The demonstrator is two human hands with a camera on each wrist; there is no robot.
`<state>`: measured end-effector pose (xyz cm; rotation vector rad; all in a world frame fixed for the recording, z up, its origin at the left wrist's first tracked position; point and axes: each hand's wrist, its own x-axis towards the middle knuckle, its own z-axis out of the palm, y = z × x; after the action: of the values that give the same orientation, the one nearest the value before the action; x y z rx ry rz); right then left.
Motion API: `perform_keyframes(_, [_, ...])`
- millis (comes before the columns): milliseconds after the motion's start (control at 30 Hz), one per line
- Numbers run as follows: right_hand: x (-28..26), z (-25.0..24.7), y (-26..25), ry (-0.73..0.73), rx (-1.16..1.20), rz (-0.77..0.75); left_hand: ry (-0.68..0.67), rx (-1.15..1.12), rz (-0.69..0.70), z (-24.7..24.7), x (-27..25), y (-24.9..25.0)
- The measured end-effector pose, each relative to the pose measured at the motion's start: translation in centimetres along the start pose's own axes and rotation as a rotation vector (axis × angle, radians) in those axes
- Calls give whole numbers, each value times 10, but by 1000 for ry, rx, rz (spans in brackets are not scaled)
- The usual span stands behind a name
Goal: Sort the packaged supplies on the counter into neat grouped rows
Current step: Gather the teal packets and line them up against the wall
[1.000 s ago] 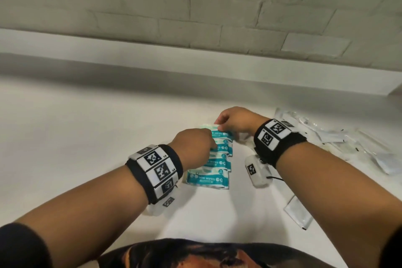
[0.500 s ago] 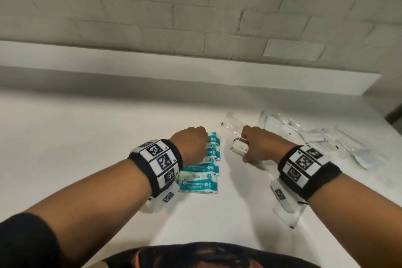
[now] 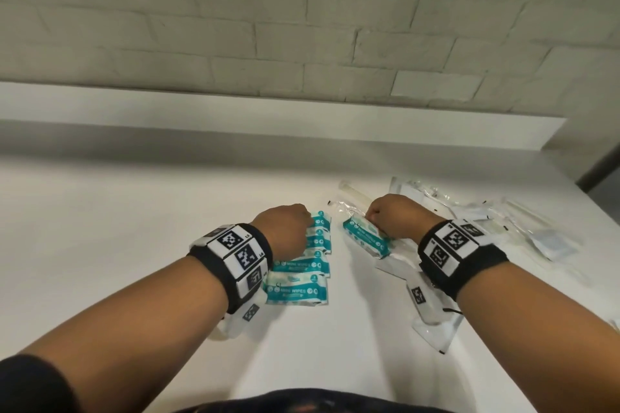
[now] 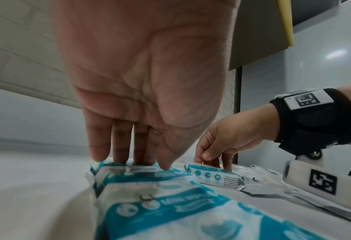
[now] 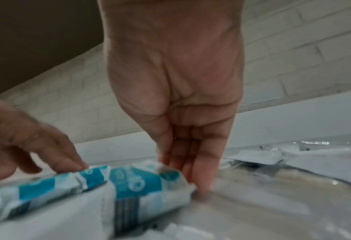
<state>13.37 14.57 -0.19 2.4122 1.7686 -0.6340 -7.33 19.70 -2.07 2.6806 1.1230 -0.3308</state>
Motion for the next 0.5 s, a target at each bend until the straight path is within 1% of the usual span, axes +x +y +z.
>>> perform_keyframes(67, [1,5,2,38,27,-17,-1,-10,-2,0,-1,0])
perform_keyframes(133, [-1,9,0,-5,65,-31,0,-20,-6,0,-2,-1])
perform_keyframes(200, [-1,10,-7,-67,-3,-38,4,-29,-9,0,-4,-2])
perform_keyframes(267, [0,8,-11,-63,-37,-32,-8,-49,-8,0,-5,0])
perform_keyframes(333, [3,1,-16,-7,93,-39,-27,-65,-2,0,-6,2])
perform_keyframes(400, [11,-9,-26,89,205,-98,-43,-61,-2,-2,-7,2])
perform_keyframes(433, [18,-13,-35,130,215,-145,-49,-60,-10,-3,-8,0])
perform_keyframes(500, [32,-15,-53,170,163,-225,-68,-65,-14,-5,-9,0])
